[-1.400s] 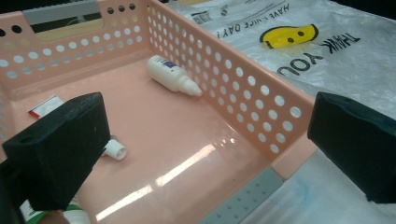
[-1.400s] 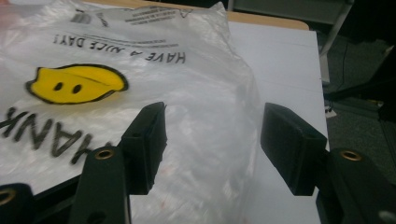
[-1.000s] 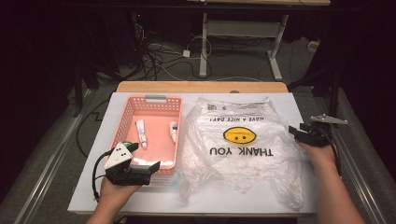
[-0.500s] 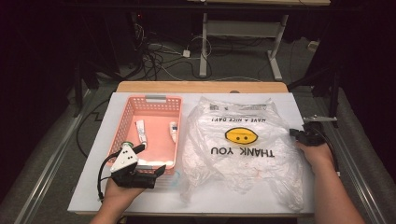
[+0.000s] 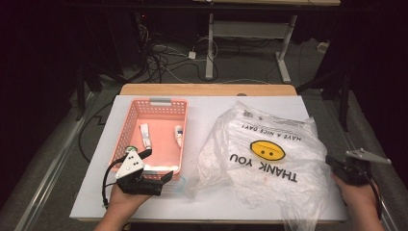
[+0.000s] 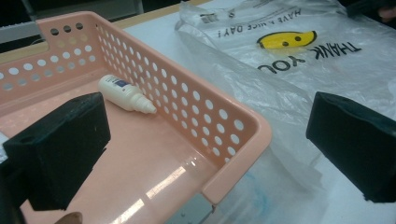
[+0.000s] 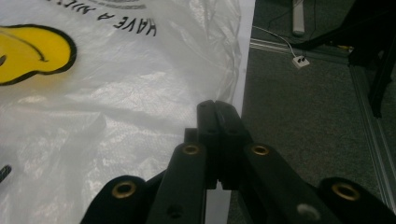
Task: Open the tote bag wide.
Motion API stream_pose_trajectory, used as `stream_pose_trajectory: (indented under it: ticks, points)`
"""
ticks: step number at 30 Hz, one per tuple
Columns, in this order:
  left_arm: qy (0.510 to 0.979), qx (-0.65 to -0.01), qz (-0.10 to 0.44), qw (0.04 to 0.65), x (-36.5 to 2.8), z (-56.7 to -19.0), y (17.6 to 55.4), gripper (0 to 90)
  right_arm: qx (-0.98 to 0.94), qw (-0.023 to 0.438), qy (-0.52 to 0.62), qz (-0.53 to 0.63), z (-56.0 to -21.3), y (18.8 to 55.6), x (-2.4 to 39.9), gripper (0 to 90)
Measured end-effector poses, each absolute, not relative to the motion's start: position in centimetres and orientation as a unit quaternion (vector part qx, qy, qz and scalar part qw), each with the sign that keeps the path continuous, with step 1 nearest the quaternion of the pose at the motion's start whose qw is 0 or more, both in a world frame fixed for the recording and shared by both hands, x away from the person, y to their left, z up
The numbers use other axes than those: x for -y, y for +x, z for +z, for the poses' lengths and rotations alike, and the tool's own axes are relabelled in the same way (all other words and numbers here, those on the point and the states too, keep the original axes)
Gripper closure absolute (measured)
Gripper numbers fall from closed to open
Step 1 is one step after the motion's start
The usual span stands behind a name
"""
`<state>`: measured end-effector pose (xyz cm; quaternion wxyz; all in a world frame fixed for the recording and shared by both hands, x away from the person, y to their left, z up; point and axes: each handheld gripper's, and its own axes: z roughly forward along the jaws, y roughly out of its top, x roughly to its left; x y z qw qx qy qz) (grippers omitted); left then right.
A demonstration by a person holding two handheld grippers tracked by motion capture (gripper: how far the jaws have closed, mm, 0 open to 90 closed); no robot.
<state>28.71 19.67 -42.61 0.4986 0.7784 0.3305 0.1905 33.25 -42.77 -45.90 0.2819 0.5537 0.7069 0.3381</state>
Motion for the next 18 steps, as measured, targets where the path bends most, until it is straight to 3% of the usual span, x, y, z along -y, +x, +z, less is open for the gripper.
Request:
stream_pose_trajectory:
  ticks: [10,14,18]
  points:
    - [0.776,-0.330,0.192,0.503,-19.6,-42.5,28.7,0.0,-0.699,0.288,0.549,0.357,-46.5,25.7,43.2,90.0]
    - [0.778,-0.330,0.190,0.500,-19.4,-42.6,28.8,0.0,-0.699,0.291,0.529,0.383,-45.3,25.3,42.5,72.0]
    - [0.781,-0.326,0.188,0.499,-19.0,-42.7,29.0,0.0,-0.707,0.295,0.493,0.414,-42.7,28.2,40.0,60.8]
